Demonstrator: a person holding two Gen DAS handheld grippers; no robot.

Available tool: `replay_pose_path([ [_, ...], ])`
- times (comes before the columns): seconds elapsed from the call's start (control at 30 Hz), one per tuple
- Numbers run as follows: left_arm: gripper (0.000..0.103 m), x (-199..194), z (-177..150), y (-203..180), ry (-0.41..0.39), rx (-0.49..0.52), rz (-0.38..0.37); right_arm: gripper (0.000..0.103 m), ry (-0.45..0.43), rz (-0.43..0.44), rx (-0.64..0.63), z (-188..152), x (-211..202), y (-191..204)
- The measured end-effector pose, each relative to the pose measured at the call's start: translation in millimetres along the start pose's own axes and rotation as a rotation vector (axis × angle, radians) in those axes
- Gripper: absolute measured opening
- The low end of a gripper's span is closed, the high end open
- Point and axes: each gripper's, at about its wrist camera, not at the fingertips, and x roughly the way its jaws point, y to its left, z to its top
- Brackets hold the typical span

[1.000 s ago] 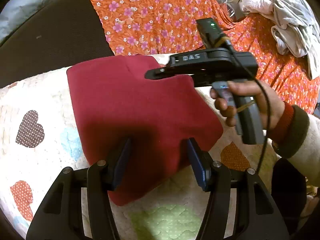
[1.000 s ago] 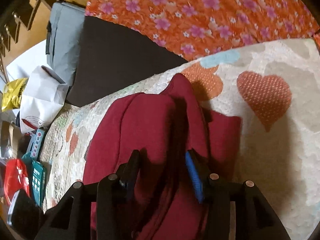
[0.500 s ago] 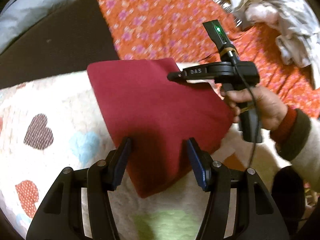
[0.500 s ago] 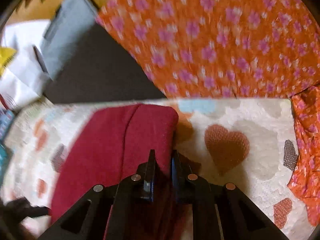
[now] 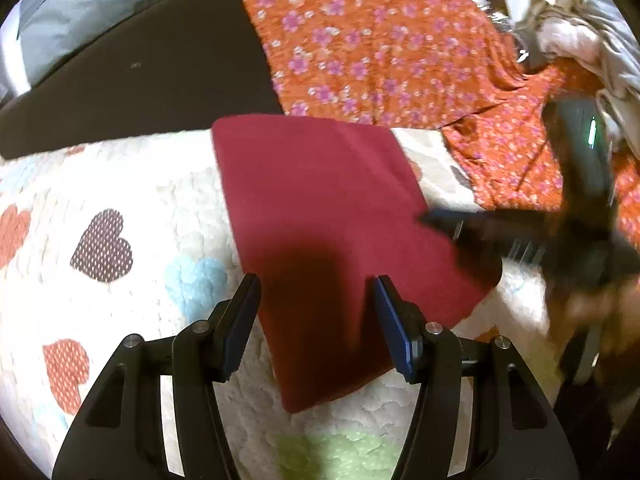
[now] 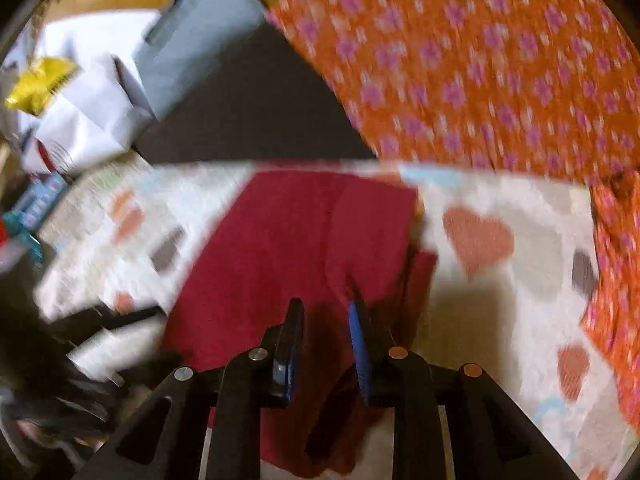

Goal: Fold small clothes

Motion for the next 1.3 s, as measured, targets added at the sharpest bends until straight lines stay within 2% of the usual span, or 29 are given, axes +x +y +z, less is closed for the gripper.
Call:
replay_pose_path([
  [0.03, 0.057, 1.7, 0.2, -2.8, 0.01, 0.005, 0.021, 0.022, 0.028, -0.015, -0.002, -10.6, 11.2, 0.2],
  [0.1, 0.057, 1.3, 0.2, -8.6, 0.025, 0.027, 0.061, 0.022, -0.019, -0.033, -0.004, -21.7, 12.5, -0.9],
  [0.27, 0.057, -5.5, 8.2, -18.3, 0.042, 0.049, 0.119, 0.022, -0.057, 0.015, 0.072, -11.0, -21.0, -9.7],
  [0.5, 0.06, 2.9, 24.2, -16.5, 0.044, -0.007, 0.169, 0.022, -0.146, 0.03, 0.113, -11.9, -54.2, -5.5],
  [0.6, 0.06, 13.2, 27.6, -10.8, 0.044, -0.052, 0.164, 0.022, -0.164, 0.043, 0.118, -8.6, -52.0, -1.4],
  [0.7, 0.06, 25.7, 27.1, -7.0, 0.056, -0.055, 0.163, 0.022, -0.136, 0.061, 0.128, -5.1, -37.6, 0.2],
  [0.73, 0.061, 28.8, 26.8, -5.7, 0.058, -0.055, 0.162, 0.022, -0.131, 0.059, 0.126, -6.0, -33.6, -0.2],
  [0.8, 0.072, 32.4, 26.5, -2.0, 0.054, -0.063, 0.162, 0.022, -0.113, 0.039, 0.124, -7.5, -21.2, -2.4],
  [0.9, 0.076, 37.5, 25.7, 4.9, 0.061, -0.088, 0.142, 0.022, -0.073, -0.018, 0.162, -12.7, -0.1, -14.3],
  [1.0, 0.077, 40.5, 24.5, 6.9, 0.063, -0.097, 0.135, 0.028, -0.059, 0.041, 0.25, -20.7, 15.4, -33.1],
  [1.03, 0.077, 40.8, 24.1, 6.5, 0.061, -0.093, 0.137, 0.032, -0.062, 0.051, 0.274, -22.6, 16.2, -36.6],
  [1.3, 0.077, 37.8, 25.3, 9.5, 0.058, -0.122, 0.117, 0.033, -0.09, 0.065, 0.245, -19.7, -7.9, -27.9],
])
